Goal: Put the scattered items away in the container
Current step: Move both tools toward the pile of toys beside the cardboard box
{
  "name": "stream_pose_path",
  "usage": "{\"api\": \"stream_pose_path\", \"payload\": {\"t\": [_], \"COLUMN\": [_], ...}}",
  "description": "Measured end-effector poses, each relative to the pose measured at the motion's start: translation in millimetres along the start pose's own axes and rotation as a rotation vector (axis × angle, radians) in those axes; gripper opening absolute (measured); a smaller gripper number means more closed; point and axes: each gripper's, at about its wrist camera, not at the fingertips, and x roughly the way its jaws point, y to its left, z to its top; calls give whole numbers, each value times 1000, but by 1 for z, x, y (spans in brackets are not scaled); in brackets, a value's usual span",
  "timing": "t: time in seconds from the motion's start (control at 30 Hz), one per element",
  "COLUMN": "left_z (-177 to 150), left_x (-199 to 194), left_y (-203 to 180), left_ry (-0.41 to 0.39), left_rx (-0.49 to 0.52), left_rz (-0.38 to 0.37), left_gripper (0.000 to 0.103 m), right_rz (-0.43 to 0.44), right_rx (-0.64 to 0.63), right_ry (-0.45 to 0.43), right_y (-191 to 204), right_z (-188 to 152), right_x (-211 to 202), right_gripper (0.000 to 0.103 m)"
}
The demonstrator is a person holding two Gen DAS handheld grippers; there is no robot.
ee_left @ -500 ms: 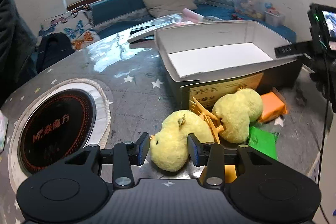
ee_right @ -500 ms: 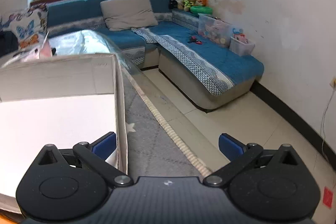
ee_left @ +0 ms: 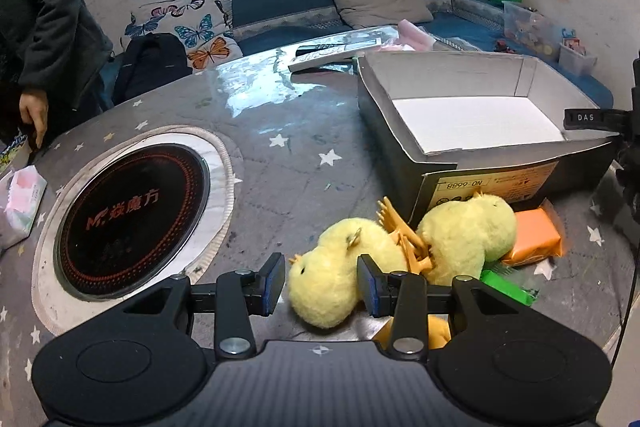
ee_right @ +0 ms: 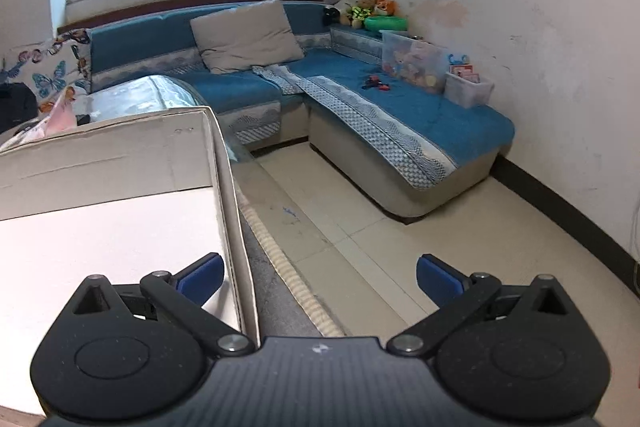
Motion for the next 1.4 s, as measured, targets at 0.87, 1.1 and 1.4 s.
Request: {"api": "stream_pose_path", "payload": {"t": [0.87,1.1,1.4], "left_z": [28,38,60], "left_x": [10,25,49], "left_y": [3,-13,-11], "left_ry": [-32,-27,-5], "left_rx": [92,150,133], "left_rz": [-222,-249,-230], "left_gripper": [42,42,44], "right_rz": [115,108,139], "right_rx": [24,-72,-117], "right_ry": [-130,-76,-7], "right_y": [-47,-30,-11], "right_z": [-37,-51,-64], "right_x": [-130,-126,-99], "right_gripper": [103,103,103]}}
